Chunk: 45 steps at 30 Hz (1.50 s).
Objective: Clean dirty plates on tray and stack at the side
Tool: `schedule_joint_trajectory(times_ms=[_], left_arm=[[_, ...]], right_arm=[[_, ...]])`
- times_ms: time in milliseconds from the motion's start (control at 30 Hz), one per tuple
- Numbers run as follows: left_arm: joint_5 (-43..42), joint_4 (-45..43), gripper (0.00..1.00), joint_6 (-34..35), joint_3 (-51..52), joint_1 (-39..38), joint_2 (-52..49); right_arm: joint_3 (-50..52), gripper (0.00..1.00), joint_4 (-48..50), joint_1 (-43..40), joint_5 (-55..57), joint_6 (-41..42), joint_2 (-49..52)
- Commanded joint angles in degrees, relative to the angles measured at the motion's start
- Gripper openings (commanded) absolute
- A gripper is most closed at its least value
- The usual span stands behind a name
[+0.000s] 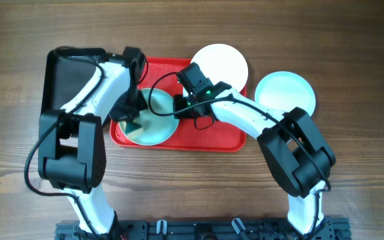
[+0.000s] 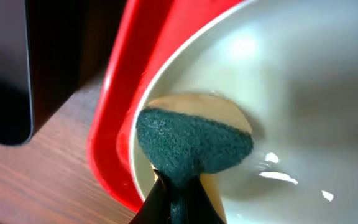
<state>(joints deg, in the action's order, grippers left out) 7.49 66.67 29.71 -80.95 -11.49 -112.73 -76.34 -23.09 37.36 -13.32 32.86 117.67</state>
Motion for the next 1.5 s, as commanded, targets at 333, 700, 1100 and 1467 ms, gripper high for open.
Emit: schedule_joint_trajectory(times_ms=[333, 700, 1100, 1467], left_arm=[[-3.4, -9.0, 0.04, -6.8, -12.9, 3.1, 1.9], [-3.6, -9.2, 0.04, -6.8, -12.8, 3.1, -0.6], [-3.6, -9.2, 0.04, -6.8, -12.8, 3.1, -0.9], [-3.6, -10.4, 0.04, -6.8, -12.8, 3.1, -1.0]], right_arm=[[-0.1, 0.05, -1.8, 0.0, 0.3, 0.1, 1.2], [-0.1, 0.09, -3.1, 1.4, 0.3, 4.9, 2.9], [-0.6, 0.04, -4.7, -1.7, -4.9, 1.6, -1.1], [-0.6, 0.04, -16.9, -0.8, 25.4, -2.3, -18.1]])
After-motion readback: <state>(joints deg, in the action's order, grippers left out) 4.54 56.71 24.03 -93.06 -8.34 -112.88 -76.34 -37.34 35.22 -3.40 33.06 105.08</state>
